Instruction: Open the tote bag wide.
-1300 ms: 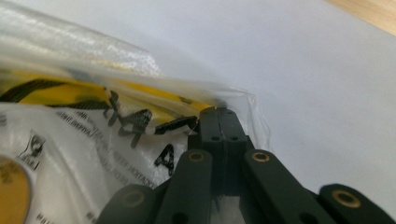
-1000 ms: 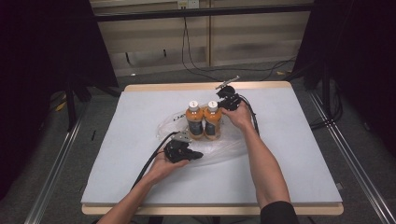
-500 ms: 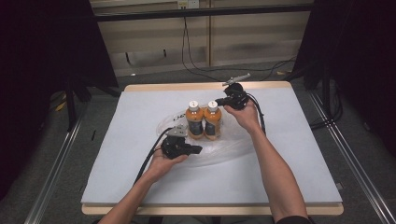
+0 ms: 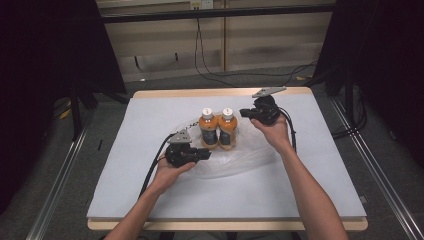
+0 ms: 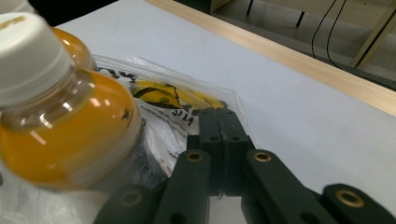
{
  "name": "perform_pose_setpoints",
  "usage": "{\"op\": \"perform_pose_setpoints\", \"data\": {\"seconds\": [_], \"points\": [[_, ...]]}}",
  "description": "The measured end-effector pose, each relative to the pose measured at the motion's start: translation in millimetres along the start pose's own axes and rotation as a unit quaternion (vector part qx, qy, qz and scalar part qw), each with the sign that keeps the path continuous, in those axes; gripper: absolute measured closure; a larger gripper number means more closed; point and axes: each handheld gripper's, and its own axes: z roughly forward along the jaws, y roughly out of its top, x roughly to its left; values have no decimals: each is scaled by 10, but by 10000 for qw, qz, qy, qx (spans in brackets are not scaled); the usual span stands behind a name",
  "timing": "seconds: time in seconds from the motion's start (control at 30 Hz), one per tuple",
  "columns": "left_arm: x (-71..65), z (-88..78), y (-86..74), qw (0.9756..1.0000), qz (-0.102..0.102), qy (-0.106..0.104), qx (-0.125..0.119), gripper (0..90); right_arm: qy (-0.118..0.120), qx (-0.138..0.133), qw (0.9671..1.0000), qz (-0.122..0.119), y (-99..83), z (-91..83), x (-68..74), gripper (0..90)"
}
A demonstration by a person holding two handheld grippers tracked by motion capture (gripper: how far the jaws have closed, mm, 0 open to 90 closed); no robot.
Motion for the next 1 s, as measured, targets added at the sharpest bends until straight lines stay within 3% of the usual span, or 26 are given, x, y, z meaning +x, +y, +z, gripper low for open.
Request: {"op": "perform_pose_setpoints", "data": {"seconds": [0.1,0.23,0.27,0.3,0.37,0.43,0.5,0.67,0.83,1.0], "points": [[-7,-56,5,9999,52,149,-69,683,83,-79,9999,49,-50,-88,10,778],[-16,-146,20,9994,50,264,-218,549,49,-246,9996,131,-121,-245,29,517],[-16,-146,20,9994,50,264,-218,522,49,-246,9996,131,-121,-245,29,517],[-18,-190,28,9991,101,340,-253,480,75,-373,9991,189,-159,-349,25,423],[-34,-240,37,9979,0,547,-347,413,80,-450,9986,249,-183,-435,25,334],[-58,-291,54,9960,24,782,-435,281,143,-514,9982,270,-209,-529,19,241],[-78,-340,62,9951,74,861,-486,253,132,-560,9979,306,-227,-610,23,155],[-65,-443,33,9956,20,843,-399,131,81,-597,9977,306,-319,-776,41,60],[-56,-570,-31,9950,-57,963,-255,59,61,-618,9975,346,-463,-895,80,39],[-70,-724,-116,9950,-118,974,-173,53,10,-604,9976,341,-619,-1040,152,40]]}}
